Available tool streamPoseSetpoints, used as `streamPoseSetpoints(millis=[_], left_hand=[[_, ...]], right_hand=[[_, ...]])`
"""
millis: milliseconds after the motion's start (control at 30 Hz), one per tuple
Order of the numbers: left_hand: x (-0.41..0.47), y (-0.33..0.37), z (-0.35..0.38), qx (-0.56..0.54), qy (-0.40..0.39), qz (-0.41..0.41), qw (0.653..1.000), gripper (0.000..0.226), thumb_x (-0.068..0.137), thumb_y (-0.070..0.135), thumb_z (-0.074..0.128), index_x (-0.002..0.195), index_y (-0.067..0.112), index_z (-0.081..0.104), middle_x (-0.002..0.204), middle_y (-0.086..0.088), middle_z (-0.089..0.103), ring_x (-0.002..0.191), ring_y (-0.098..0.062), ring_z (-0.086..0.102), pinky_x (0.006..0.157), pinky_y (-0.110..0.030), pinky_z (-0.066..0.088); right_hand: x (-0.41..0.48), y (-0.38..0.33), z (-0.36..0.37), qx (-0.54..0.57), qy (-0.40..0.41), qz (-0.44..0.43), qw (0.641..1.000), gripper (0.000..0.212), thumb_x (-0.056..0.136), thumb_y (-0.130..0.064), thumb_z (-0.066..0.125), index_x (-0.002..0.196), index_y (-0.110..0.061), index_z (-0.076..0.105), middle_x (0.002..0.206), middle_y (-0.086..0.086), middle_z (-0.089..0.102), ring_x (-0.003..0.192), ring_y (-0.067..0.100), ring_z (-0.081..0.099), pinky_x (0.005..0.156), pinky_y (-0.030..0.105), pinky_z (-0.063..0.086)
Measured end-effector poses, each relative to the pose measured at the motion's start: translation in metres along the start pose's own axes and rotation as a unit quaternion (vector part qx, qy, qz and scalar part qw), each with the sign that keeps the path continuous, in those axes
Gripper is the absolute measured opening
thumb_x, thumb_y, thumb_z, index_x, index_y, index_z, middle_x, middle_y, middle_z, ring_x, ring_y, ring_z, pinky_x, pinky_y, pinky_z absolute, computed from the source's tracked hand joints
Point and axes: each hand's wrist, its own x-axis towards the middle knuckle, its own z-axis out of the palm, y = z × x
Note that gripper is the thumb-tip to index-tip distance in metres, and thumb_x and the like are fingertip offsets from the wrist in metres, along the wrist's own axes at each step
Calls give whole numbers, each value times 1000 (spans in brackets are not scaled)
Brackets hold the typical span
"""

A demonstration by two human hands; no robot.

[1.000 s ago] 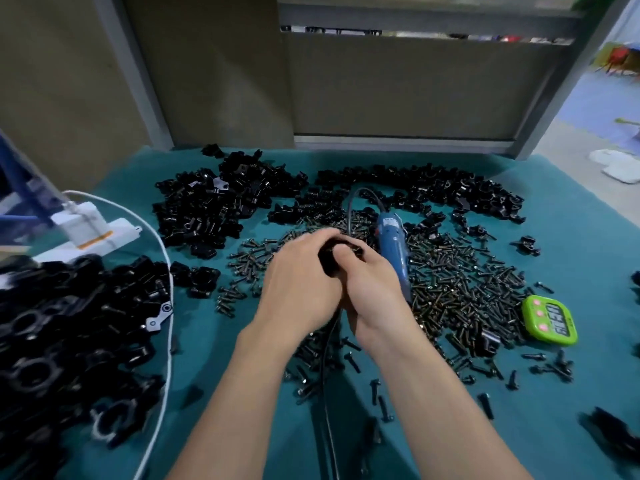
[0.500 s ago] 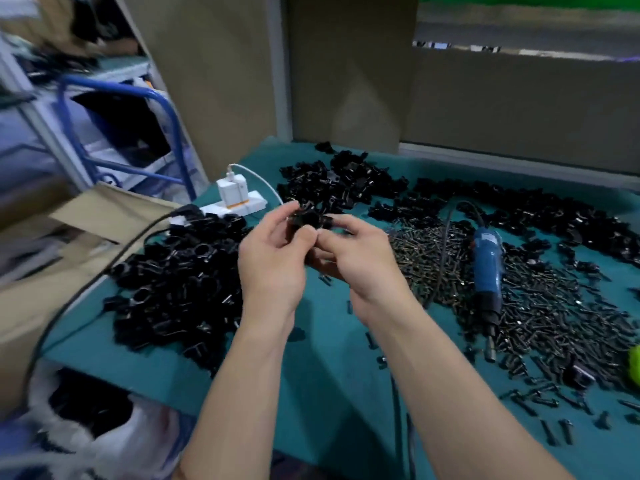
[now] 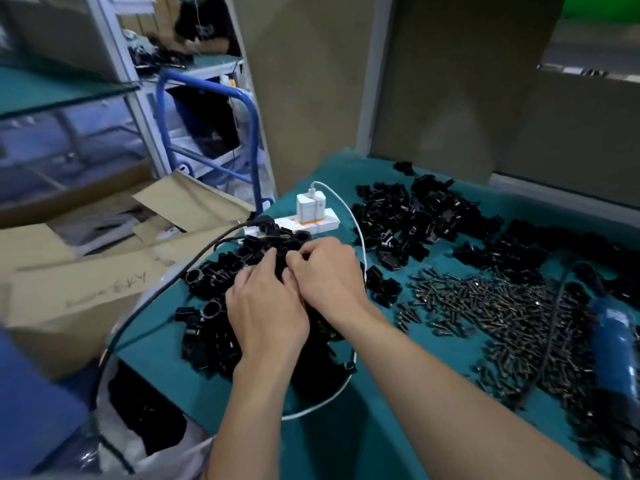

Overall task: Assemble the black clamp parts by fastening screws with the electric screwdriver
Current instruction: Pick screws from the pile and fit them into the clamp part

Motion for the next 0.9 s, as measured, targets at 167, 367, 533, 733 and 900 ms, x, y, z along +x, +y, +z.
streamPoseSetpoints(millis=[167, 367, 533, 733, 900], left_hand=[[3, -2, 3, -51, 28, -15, 998, 53, 96, 31, 66, 148, 26, 56, 143, -2, 62, 140, -21, 44, 117, -40, 29], [-19, 16, 9, 18, 110, 124, 986, 51, 85, 22, 70, 135, 14, 67, 148, -7, 59, 141, -29, 44, 119, -47, 28], [-69, 77, 67, -173, 20, 262, 949, 37, 83, 19, 65, 118, 16, 77, 131, 4, 70, 130, -20, 55, 116, -33, 38], [-69, 141, 151, -278, -194, 35, 940, 40, 96, 18, 61, 128, 41, 60, 122, 22, 45, 121, -4, 48, 105, -32, 45], [-45, 164, 200, -249, -199, 11, 948, 49, 99, 19, 62, 144, 38, 51, 150, 11, 45, 141, -13, 40, 117, -36, 36]], right_hand=[[8, 7, -7, 63, -15, -30, 997, 18, 90, -32, 63, 99, -30, 78, 77, -10, 73, 81, 12, 67, 77, 30, 54], [11, 69, -62, 189, 35, 24, 981, 25, 91, -17, 61, 86, -34, 79, 60, 0, 71, 45, 5, 53, 45, 18, 40], [41, 118, -101, 81, 118, 66, 988, 27, 90, -11, 61, 90, -31, 78, 72, -10, 75, 54, 5, 62, 56, 23, 50], [78, 188, -150, -117, 82, 100, 985, 62, 88, -5, 63, 146, -22, 54, 131, 10, 66, 110, 22, 67, 82, 24, 52], [106, 221, -169, -185, 29, 82, 979, 80, 90, -13, 67, 160, -25, 31, 162, 11, 36, 146, 31, 38, 118, 41, 37]])
